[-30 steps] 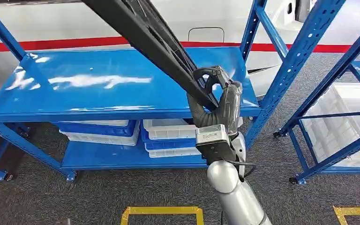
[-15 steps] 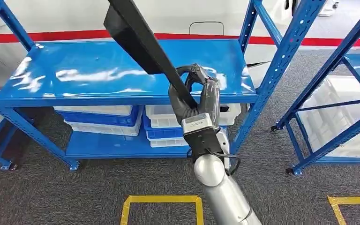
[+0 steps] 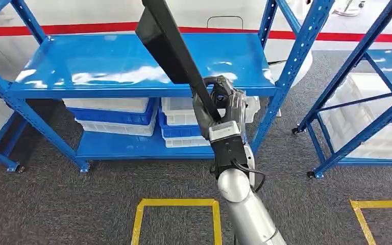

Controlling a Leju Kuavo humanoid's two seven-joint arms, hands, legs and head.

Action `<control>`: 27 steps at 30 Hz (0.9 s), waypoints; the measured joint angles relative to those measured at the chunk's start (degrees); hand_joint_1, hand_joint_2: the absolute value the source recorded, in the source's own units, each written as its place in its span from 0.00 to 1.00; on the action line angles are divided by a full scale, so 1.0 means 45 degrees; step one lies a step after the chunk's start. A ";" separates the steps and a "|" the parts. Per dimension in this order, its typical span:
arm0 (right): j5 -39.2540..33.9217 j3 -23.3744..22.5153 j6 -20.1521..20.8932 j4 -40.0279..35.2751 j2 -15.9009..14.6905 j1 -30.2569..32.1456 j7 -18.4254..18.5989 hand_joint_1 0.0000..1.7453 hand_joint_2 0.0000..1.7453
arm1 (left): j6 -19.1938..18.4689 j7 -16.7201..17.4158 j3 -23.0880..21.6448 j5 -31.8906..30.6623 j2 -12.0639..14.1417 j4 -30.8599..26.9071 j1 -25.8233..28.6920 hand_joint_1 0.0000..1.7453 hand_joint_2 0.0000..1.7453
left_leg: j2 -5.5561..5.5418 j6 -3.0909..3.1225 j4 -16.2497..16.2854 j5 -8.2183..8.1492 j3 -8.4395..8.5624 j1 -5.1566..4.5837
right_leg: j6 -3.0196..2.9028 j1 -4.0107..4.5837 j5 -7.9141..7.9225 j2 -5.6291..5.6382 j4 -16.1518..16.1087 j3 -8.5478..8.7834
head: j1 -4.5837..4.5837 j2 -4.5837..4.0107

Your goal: Take the parts from the cabinet and place them on the table.

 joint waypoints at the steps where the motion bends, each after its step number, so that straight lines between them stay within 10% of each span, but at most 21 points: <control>1: -0.0125 -0.0048 0.0024 0.0058 -0.0005 -0.0006 0.0005 1.00 1.00 | 0.0005 -0.0009 0.0000 -0.0005 0.0038 0.0014 0.0025 0.00 1.00 | -0.0031 -0.0078 0.0025 0.0024 -0.0121 0.0034 | -0.0113 -0.0276 0.0209 -0.0030 -0.0071 -0.0098 | 0.0000 0.0000; 4: -0.0470 -0.0175 0.0121 0.0136 -0.0005 -0.0014 -0.0005 1.00 1.00 | 0.0034 -0.0044 -0.0015 -0.0010 0.0005 0.0015 0.0049 0.00 1.00 | -0.0112 -0.0314 0.2009 -0.2470 -0.0815 0.0130 | -0.0326 -0.0270 0.0724 -0.0062 -0.0051 -0.0551 | -0.0122 0.0000; 6: -0.0626 -0.0335 0.0218 0.0199 -0.0072 -0.0007 -0.0019 1.00 1.00 | 0.0146 -0.0107 -0.0015 0.0043 0.0005 0.0015 0.0021 0.00 1.00 | -0.0105 -0.0457 0.3730 -0.3198 -0.1095 0.0187 | -0.0280 -0.0274 0.1048 -0.0067 -0.0015 -0.0967 | -0.0122 0.0000; 8: -0.0723 -0.0462 0.0277 0.0267 -0.0199 0.0032 -0.0019 1.00 1.00 | 0.0272 -0.0160 -0.0010 0.0151 -0.0029 0.0015 -0.0005 0.00 1.00 | -0.0103 -0.0539 0.4046 -0.2454 -0.0691 0.0306 | -0.0160 -0.0323 0.1322 -0.0066 0.0070 -0.1403 | -0.0121 0.0000; 10: -0.0748 -0.0568 0.0291 0.0301 -0.0311 0.0044 -0.0024 1.00 1.00 | 0.0364 -0.0189 -0.0010 0.0175 -0.0073 0.0010 -0.0080 0.00 1.00 | -0.0098 -0.0618 0.2338 -0.1770 0.0767 0.0416 | -0.0001 -0.0400 0.1494 -0.0061 0.0287 -0.1797 | -0.0131 0.0000; 12: -0.0762 -0.0641 0.0291 0.0301 -0.0340 0.0031 -0.0039 1.00 1.00 | 0.0369 -0.0194 -0.0005 0.0175 -0.0155 -0.0010 -0.0174 0.00 1.00 | -0.0193 -0.0649 0.0319 -0.2440 0.2180 0.0384 | 0.0140 -0.0310 0.1600 -0.0061 0.0488 -0.2011 | -0.0180 0.0000; 16: -0.0850 -0.0709 0.0330 0.0301 -0.0506 0.0059 -0.0034 1.00 1.00 | 0.0384 -0.0223 0.0000 0.0282 -0.0404 -0.0010 -0.0271 0.00 1.00 | -0.0147 -0.0018 0.0205 -0.2155 0.1864 0.0236 | 0.0623 -0.0230 0.1993 -0.0065 0.0369 -0.2146 | -0.0117 0.0000; 18: -0.0859 -0.0826 0.0277 0.0184 -0.0719 0.0112 0.0107 1.00 1.00 | 0.0364 -0.0233 0.0000 0.0287 -0.0568 -0.0083 -0.0421 0.00 1.00 | -0.0073 0.0354 0.0190 -0.1833 0.1557 0.0211 | 0.0456 -0.0331 0.1010 -0.0043 0.1213 -0.2642 | -0.0077 0.0000; 21: -0.0747 -0.1030 0.0267 -0.0239 -0.1064 0.0509 0.0306 1.00 1.00 | 0.0204 -0.0165 -0.0005 0.0209 -0.0845 -0.0151 -0.0731 0.00 1.00 | -0.0102 0.0455 0.0201 -0.1366 0.0955 0.0121 | 0.0372 -0.0332 -0.0607 -0.0031 0.4217 -0.3445 | -0.0039 0.0000; 24: -0.0714 -0.1243 0.0253 -0.0660 -0.1379 0.0933 0.0369 1.00 1.00 | -0.0077 0.0004 -0.0053 -0.0010 -0.0981 -0.0204 -0.0991 0.00 1.00 | -0.0085 0.0431 0.0214 -0.0902 0.0350 0.0025 | 0.0664 -0.0232 0.0036 -0.0021 0.3913 -0.2572 | -0.0015 0.0000; 27: -0.0723 -0.1448 0.0238 -0.1064 -0.1589 0.1174 0.0374 1.00 1.00 | -0.0272 0.0092 -0.0126 -0.0214 -0.1049 -0.0296 -0.1187 0.00 1.00 | -0.0056 0.0318 0.0229 -0.0576 -0.0032 -0.0045 | 0.0267 -0.0003 0.0080 -0.0043 0.0415 -0.0066 | -0.0039 0.0000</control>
